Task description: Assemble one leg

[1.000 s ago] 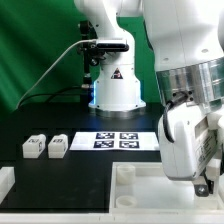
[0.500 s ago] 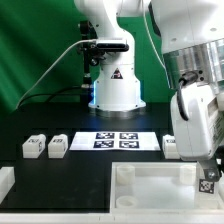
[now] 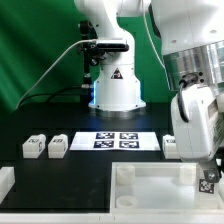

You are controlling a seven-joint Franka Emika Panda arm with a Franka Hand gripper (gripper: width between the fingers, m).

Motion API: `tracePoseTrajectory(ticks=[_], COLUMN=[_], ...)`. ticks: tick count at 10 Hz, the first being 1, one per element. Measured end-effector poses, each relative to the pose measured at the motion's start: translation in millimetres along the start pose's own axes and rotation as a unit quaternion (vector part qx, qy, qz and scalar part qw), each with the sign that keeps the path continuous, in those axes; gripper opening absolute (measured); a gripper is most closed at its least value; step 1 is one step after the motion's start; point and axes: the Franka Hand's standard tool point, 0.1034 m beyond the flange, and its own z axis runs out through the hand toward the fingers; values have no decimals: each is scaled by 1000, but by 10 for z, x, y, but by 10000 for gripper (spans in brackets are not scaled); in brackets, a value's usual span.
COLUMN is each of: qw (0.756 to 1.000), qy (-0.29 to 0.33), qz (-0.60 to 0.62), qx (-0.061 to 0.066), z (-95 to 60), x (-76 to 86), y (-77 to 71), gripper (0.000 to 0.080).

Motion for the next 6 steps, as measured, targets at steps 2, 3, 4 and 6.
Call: tracePoseTrajectory(ticks=[2,3,4,6], qw=[1000,1000,1000,1000], qy=[0,0,0,0], qz=[-1,-1,-2,-2], qx=[0,0,0,0], z=[2,2,3,5], x=[1,1,2,2], y=[1,1,1,2], gripper=[649,649,649,649])
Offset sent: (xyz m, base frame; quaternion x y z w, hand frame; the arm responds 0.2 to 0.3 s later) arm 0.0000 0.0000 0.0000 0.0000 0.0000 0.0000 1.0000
